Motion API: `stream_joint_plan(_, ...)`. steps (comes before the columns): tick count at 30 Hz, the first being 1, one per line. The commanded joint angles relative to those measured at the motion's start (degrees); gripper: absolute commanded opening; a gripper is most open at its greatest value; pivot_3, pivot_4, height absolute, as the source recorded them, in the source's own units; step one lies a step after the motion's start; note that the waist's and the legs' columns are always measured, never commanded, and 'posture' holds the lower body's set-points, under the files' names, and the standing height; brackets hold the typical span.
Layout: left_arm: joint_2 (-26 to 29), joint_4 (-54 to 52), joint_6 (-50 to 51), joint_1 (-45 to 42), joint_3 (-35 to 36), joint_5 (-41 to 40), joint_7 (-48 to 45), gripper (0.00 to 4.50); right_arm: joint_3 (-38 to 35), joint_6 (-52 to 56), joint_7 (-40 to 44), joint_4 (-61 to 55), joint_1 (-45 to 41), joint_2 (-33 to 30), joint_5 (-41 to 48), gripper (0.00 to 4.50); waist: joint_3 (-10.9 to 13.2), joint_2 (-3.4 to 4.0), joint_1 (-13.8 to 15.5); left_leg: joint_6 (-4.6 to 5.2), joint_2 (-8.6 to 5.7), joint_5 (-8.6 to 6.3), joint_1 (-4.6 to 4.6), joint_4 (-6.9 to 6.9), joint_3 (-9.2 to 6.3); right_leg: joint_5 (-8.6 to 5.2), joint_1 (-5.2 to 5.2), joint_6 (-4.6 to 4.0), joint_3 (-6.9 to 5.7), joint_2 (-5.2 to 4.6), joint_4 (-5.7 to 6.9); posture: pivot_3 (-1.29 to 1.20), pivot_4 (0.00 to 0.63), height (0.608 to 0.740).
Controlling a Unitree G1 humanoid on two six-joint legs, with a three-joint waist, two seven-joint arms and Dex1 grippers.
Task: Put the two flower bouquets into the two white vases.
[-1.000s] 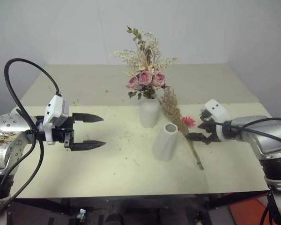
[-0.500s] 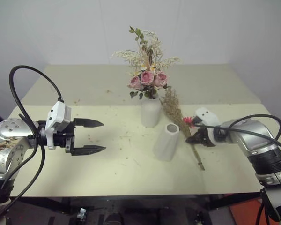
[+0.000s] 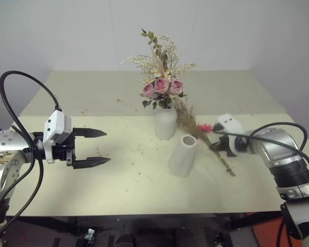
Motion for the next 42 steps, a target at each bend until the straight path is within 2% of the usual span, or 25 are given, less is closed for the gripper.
stream_joint_plan(1,0.8,0.3,-1.1,-1.4,1.1,0.1,-0.1,4.50,-11.2,-8.1,-10.0,-0.9,-3.1,2.4,-1.6,0.02,0.0,0.00,0.0,0.00,-0.01,0.00,-0.03,0.00,0.00,0.04,-0.03,-0.06,0.00,0.00,0.00,0.00,0.150,0.740)
stream_joint_plan(5,0.9,0.7,-1.3,-1.9,1.2,0.0,-0.3,4.50,-21.7,-16.7,-15.6,-9.4,-2.2,7.2,1.5,0.02,0.0,0.00,0.0,0.00,0.00,0.00,-0.12,-0.01,-0.01,0.11,-0.08,-0.18,-0.02,-0.01,-0.02,0.00,0.150,0.740)
stream_joint_plan(9,1.0,1.2,-1.3,-2.3,1.2,-0.1,-0.4,4.50,-28.8,-23.6,-18.5,-19.5,0.9,12.0,5.2,0.02,0.0,0.00,0.0,0.00,0.01,0.00,-0.12,-0.02,-0.02,0.16,-0.11,-0.26,-0.02,0.00,0.01,0.00,0.150,0.740)
stream_joint_plan(12,0.9,1.1,-0.5,-2.5,1.5,-0.9,-0.6,4.50,-36.5,-21.0,-17.4,-27.0,1.6,15.6,17.1,0.02,0.0,0.01,0.0,0.00,0.00,0.00,-0.08,-0.01,-0.02,0.16,-0.06,-0.26,-0.02,-0.01,0.03,0.00,0.150,0.740)
stream_joint_plan(15,1.2,0.7,0.0,-2.2,1.4,-1.5,-1.5,4.50,-39.7,-18.7,-16.9,-33.6,3.8,17.5,27.5,0.02,0.0,0.00,0.0,0.00,0.03,0.00,-0.06,-0.01,-0.03,0.18,-0.05,-0.29,-0.02,0.01,0.06,0.00,0.150,0.740)
stream_joint_plan(21,1.7,1.3,0.6,-3.0,1.5,-1.9,-2.6,4.50,-38.6,-17.6,-17.8,-44.8,10.6,19.5,46.0,0.02,0.0,0.01,-0.1,0.01,0.08,0.00,0.03,-0.02,-0.01,0.15,0.00,-0.29,-0.01,0.05,0.08,0.00,0.150,0.740)
stream_joint_plan(26,2.0,2.0,1.0,-3.4,0.9,-1.7,-3.2,4.50,-31.2,-21.7,-16.9,-47.1,15.7,20.4,45.9,0.02,0.0,0.01,-0.1,0.01,0.08,0.00,0.12,-0.02,0.00,-0.05,0.08,0.01,0.02,0.05,0.06,0.00,0.150,0.740)
stream_joint_plan(31,1.8,2.0,1.3,-3.9,0.7,-1.5,-3.1,4.50,-24.8,-26.4,-13.6,-45.2,18.5,20.1,42.0,0.02,0.0,0.00,0.0,0.01,0.09,0.00,0.11,-0.02,-0.01,-0.08,0.07,0.03,0.00,0.07,0.05,0.00,0.150,0.740)
stream_joint_plan(42,2.3,1.3,1.3,-3.0,1.7,-1.3,-2.3,4.50,-21.3,-32.6,-10.1,-42.7,23.0,19.0,38.8,0.02,0.0,0.00,0.0,0.01,0.10,0.00,0.10,-0.02,0.00,-0.08,0.06,0.03,0.00,0.08,0.04,0.00,0.150,0.740)
